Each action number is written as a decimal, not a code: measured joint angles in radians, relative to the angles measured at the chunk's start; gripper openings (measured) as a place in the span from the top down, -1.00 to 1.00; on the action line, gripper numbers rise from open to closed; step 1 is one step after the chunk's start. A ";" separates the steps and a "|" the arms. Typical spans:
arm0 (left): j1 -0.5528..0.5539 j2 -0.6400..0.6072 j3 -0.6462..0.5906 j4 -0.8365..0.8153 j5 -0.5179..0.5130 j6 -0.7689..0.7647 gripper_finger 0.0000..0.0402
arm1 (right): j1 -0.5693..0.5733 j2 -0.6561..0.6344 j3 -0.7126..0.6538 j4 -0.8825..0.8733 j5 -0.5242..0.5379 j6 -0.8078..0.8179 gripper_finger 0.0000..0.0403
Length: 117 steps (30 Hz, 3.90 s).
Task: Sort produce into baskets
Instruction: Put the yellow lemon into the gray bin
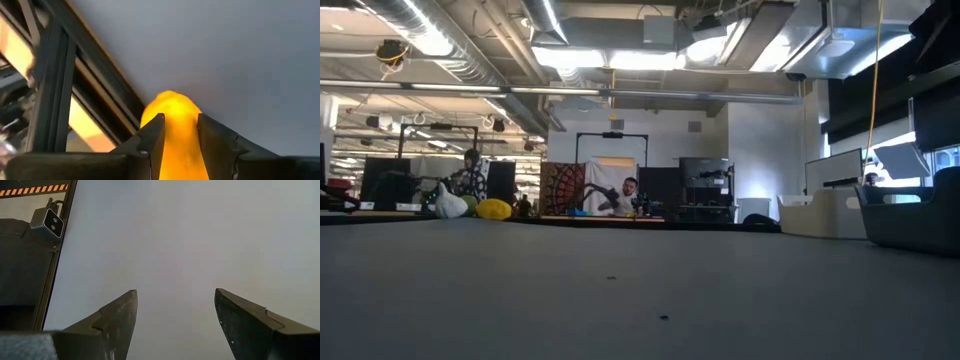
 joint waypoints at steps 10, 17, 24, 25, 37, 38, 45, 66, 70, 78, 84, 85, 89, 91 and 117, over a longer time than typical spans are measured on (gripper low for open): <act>0.027 -0.017 0.019 -0.018 -0.066 0.095 0.54 | 0.000 0.000 0.000 0.000 0.000 0.000 -0.31; 0.028 -0.019 0.020 -0.014 -0.089 0.113 0.28 | 0.000 0.000 0.000 -0.001 0.000 0.000 -0.31; 0.025 -0.077 0.074 -0.013 -0.150 0.207 -0.07 | 0.000 0.000 0.000 0.001 -0.002 0.001 -0.31; 0.019 -0.091 0.086 -0.013 -0.176 0.211 -0.10 | 0.000 0.000 0.000 0.001 -0.004 0.001 -0.31; -0.163 -0.105 0.017 0.140 -0.228 0.300 -0.18 | 0.000 0.000 0.000 -0.001 -0.011 0.007 -0.31; -0.172 -0.105 0.007 0.147 -0.227 0.287 -0.18 | 0.000 0.000 0.000 -0.002 -0.010 0.003 -0.31; -0.209 -0.105 -0.052 0.152 -0.239 0.281 -0.18 | 0.000 0.000 0.000 -0.012 -0.010 0.000 -0.31; -0.170 -0.101 -0.135 0.242 -0.259 0.294 0.04 | 0.000 0.000 0.000 -0.018 -0.016 0.003 -0.31; -0.125 -0.103 -0.108 0.245 -0.301 0.335 0.04 | 0.000 0.000 0.000 -0.018 -0.028 0.003 -0.31; -0.006 -0.105 -0.028 0.246 -0.389 0.511 0.00 | 0.000 0.000 0.000 -0.016 -0.028 0.003 -0.31; 0.098 -0.105 0.050 0.246 -0.453 0.688 0.01 | 0.000 0.000 0.000 -0.010 -0.027 0.003 -0.31; 0.113 -0.105 0.063 0.246 -0.466 0.717 0.01 | 0.000 0.000 0.000 -0.006 -0.026 0.002 -0.31; 0.167 -0.106 0.128 0.252 -0.523 0.831 0.00 | 0.000 0.000 0.000 0.007 -0.005 -0.004 -0.31; 0.191 -0.106 0.158 0.258 -0.554 0.891 0.00 | 0.000 0.000 0.000 0.008 0.007 -0.005 -0.31; 0.459 -0.107 0.248 0.798 -0.680 1.572 -0.01 | -0.134 0.098 0.001 0.407 0.154 -0.457 -0.31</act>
